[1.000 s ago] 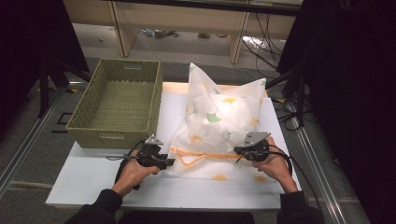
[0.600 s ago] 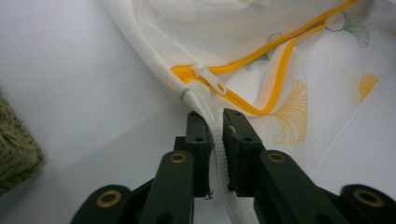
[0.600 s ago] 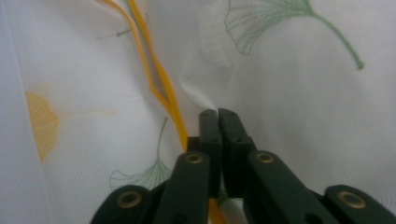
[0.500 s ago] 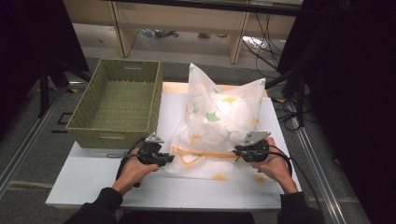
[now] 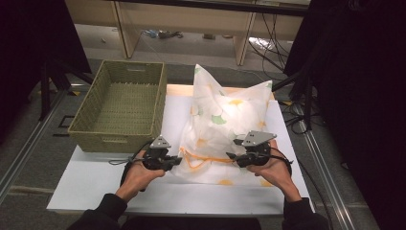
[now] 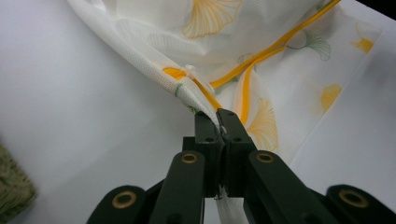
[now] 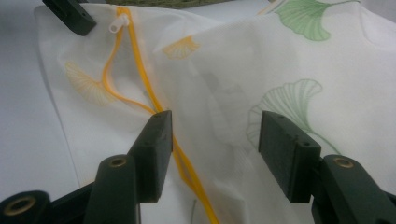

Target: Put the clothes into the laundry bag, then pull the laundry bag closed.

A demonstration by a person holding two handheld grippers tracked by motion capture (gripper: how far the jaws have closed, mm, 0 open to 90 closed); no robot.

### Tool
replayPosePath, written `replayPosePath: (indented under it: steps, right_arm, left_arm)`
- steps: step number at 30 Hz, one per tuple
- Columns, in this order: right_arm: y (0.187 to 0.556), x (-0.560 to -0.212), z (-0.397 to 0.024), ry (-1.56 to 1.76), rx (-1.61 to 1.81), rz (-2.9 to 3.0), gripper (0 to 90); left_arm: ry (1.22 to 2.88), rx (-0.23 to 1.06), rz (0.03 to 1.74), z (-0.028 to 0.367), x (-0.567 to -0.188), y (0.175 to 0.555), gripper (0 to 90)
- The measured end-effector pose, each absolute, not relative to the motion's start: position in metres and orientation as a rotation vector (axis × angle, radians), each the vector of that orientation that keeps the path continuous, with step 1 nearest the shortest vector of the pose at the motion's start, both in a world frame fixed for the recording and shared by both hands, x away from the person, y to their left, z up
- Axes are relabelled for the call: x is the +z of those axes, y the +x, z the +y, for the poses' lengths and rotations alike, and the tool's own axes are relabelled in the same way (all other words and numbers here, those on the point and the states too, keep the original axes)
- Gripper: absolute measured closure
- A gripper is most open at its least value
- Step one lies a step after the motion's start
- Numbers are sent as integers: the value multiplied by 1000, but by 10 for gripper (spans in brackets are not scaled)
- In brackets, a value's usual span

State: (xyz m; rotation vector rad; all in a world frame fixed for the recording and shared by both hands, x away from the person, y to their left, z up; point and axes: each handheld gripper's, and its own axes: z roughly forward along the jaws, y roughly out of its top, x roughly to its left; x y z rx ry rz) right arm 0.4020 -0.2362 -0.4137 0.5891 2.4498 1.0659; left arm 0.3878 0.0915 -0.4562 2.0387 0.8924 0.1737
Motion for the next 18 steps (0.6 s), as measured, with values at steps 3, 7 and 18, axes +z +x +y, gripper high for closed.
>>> replayPosePath:
  steps: [3,7,18]
  right_arm:
    - [401,-414,-232,567,1076,2456,450]
    - [398,-416,-228,566,1076,2462,437]
    - [395,-418,-221,532,1076,2478,424]
  left_arm:
    - [2048,180,864,87,-454,386,867]
    - [2026,209,845,81,-447,380,869]
    - [2049,206,826,80,-444,382,866]
